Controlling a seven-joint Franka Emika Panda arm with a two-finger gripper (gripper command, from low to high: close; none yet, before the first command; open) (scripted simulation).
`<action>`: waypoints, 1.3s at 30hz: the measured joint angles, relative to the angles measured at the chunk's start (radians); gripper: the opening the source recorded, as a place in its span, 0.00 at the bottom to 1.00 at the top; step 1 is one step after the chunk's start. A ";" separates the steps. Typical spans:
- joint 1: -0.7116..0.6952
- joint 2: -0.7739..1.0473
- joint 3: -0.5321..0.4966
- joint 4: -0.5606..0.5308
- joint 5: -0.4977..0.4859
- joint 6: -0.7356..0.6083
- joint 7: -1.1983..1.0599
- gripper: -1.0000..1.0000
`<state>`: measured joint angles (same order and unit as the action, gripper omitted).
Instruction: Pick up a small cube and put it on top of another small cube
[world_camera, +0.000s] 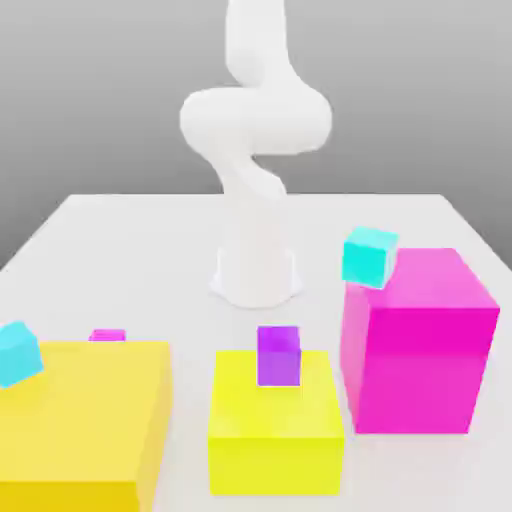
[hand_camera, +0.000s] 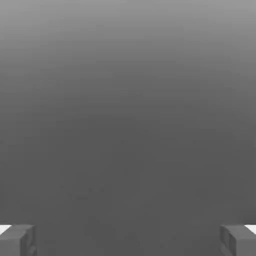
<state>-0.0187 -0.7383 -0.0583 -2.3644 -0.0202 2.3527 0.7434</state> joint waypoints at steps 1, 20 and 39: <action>-0.010 0.030 -0.028 -0.030 -0.009 0.025 -0.028 0.50; -0.224 0.714 -0.508 -0.558 -0.013 0.562 -0.676 0.50; -0.600 0.990 0.001 -0.500 0.536 0.760 -1.086 0.00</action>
<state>-0.6185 0.2520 -0.0578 -2.8645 0.5162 3.1125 -0.3426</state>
